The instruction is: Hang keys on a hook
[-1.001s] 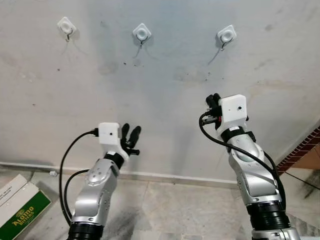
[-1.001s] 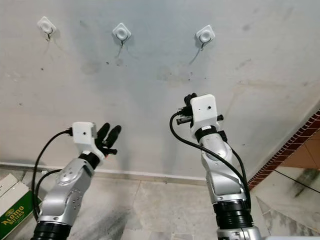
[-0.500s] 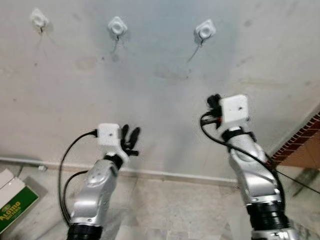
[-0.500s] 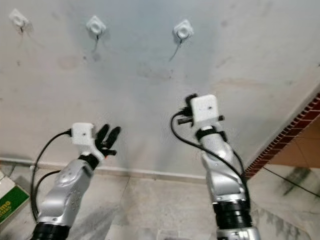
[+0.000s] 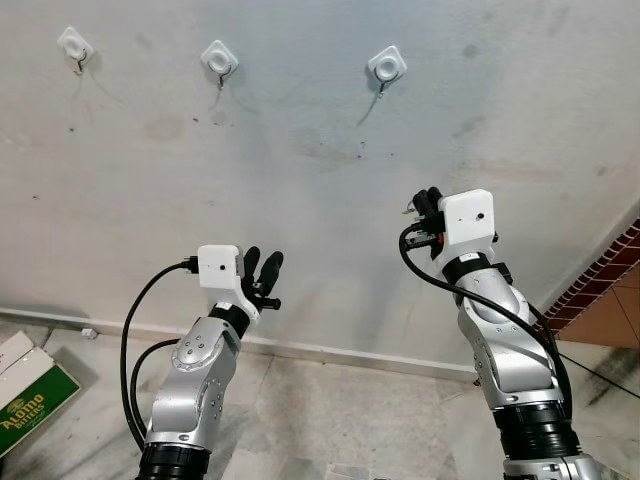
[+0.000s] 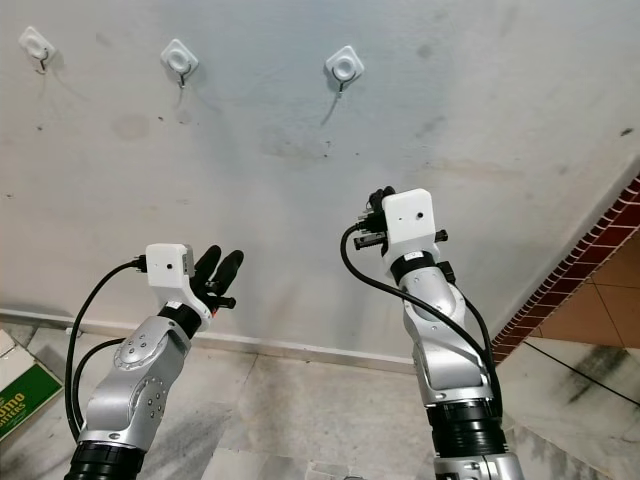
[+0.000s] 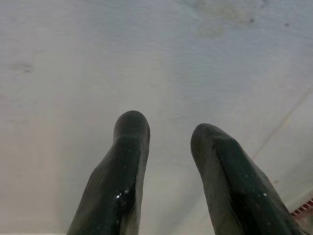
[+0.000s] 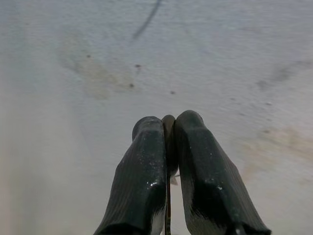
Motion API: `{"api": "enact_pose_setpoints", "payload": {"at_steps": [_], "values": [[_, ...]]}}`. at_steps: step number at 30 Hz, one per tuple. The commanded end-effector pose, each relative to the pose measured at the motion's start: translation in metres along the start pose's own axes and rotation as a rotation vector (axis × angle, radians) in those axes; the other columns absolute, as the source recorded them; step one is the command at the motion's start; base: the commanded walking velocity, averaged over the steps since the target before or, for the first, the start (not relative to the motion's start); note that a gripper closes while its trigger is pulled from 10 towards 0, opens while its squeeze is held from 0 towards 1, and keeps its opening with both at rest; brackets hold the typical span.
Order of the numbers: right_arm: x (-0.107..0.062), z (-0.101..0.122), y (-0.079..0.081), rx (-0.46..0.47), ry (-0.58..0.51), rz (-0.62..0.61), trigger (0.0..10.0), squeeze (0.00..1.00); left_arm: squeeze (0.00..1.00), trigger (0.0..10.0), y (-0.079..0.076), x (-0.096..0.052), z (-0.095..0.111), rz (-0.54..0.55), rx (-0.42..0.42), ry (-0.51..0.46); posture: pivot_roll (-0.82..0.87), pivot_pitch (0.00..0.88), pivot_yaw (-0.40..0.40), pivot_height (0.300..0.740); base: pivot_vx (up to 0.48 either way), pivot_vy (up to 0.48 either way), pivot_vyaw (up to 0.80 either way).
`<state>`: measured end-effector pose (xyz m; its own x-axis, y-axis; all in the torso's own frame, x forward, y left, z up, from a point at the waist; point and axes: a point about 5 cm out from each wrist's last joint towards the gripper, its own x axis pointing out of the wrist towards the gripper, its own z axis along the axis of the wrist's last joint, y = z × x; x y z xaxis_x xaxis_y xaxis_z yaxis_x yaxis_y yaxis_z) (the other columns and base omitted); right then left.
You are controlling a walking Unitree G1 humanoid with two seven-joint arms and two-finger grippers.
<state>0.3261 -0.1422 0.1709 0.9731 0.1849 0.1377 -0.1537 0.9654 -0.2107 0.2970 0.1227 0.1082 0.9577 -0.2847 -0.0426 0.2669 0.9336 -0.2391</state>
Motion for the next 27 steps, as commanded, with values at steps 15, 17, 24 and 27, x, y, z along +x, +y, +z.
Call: {"api": "enact_pose_setpoints", "payload": {"at_steps": [15, 17, 24, 27], "values": [[0.0, 0.006, -0.002, 0.003, -0.028, -0.002, 10.0, 0.0, 0.0, 10.0, -0.002, 0.0, 0.003, -0.021, -0.01, -0.021, -0.1, 0.095, -0.01, 0.74, 0.117, 0.0, 0.0], [-0.002, 0.006, -0.002, 0.005, -0.033, -0.001, 10.0, 0.0, 0.0, 10.0, -0.001, 0.0, 0.004, -0.018, -0.007, -0.021, -0.1, 0.095, -0.01, 0.74, 0.247, 0.0, 0.0], [-0.019, 0.004, -0.002, 0.03, -0.025, 0.008, 10.0, 0.0, 0.0, 10.0, 0.005, -0.017, 0.009, 0.009, 0.026, -0.015, -0.1, 0.092, -0.001, 0.74, 0.0, 0.0, 0.0], [-0.031, 0.003, -0.001, 0.046, -0.012, 0.012, 10.0, 0.0, 0.0, 10.0, 0.013, -0.036, 0.008, 0.039, 0.045, -0.002, -0.08, 0.092, -0.001, 0.74, 0.0, 0.0, 0.0]]}}
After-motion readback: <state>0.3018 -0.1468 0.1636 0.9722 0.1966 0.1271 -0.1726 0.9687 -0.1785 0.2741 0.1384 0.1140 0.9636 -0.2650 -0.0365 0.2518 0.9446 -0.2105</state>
